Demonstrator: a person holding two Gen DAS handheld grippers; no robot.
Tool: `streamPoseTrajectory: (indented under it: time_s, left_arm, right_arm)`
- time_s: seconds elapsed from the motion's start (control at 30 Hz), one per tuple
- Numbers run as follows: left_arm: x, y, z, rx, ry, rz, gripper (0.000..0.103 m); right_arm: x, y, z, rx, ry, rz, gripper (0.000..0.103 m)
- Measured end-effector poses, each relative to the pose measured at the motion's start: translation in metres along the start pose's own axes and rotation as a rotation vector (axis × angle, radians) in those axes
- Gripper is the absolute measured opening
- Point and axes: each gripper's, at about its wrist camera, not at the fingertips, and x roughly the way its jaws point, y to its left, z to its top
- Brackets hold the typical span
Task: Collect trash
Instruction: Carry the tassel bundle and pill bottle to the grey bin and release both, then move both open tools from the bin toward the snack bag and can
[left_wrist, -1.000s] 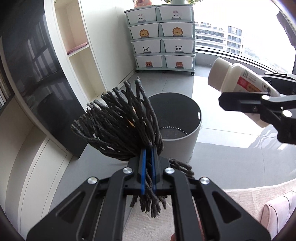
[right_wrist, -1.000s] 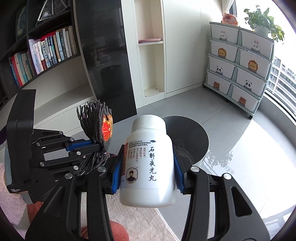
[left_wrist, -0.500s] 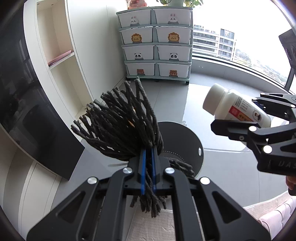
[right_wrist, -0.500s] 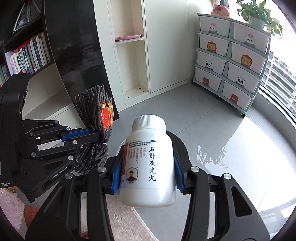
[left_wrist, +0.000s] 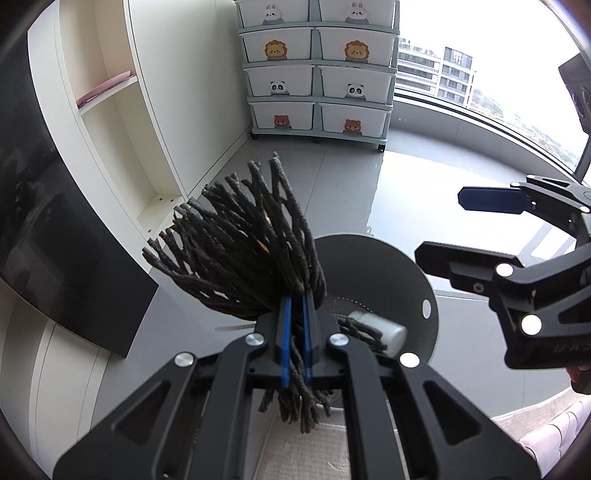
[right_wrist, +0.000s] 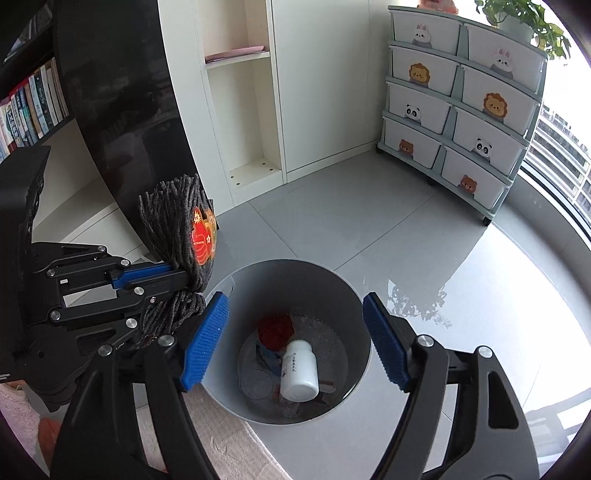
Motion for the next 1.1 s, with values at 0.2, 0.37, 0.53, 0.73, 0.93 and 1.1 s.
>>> streamPoseTrajectory:
  time_s: [0.2,0.37,0.53,0.73,0.93,1.1]
  left_arm:
    - [0.006,-0.011,0.001,0.014,0.004,-0.021,0.006]
    - [0.012,-0.024,0.005,0.036,0.011,-0.036,0.007]
    - [0.017,-0.034,0.007,0.048,0.024,-0.047,0.012]
    - [0.012,-0.034,0.006,0.04,0.004,-0.033,0.065]
    - [0.005,-0.033,0.006,0.034,-0.007,-0.034,0.07]
    - [-0.01,-0.025,-0.006,0.035,-0.022,-0.038,0.07]
  right_arm:
    - [-0.009,0.001,-0.007,-0.029,-0.01,-0.011,0.072]
    - [-0.017,0.0,-0.011,-0.033,-0.008,-0.025,0.072]
    - [-0.024,-0.007,-0.014,-0.017,-0.016,-0.044,0.072]
    - [-0.026,-0.013,-0.018,-0.005,-0.017,-0.058,0.072]
    - [-0.031,-0.013,-0.02,0.001,-0.02,-0.053,0.072]
    - [-0.038,0.0,-0.023,-0.02,-0.029,-0.047,0.072]
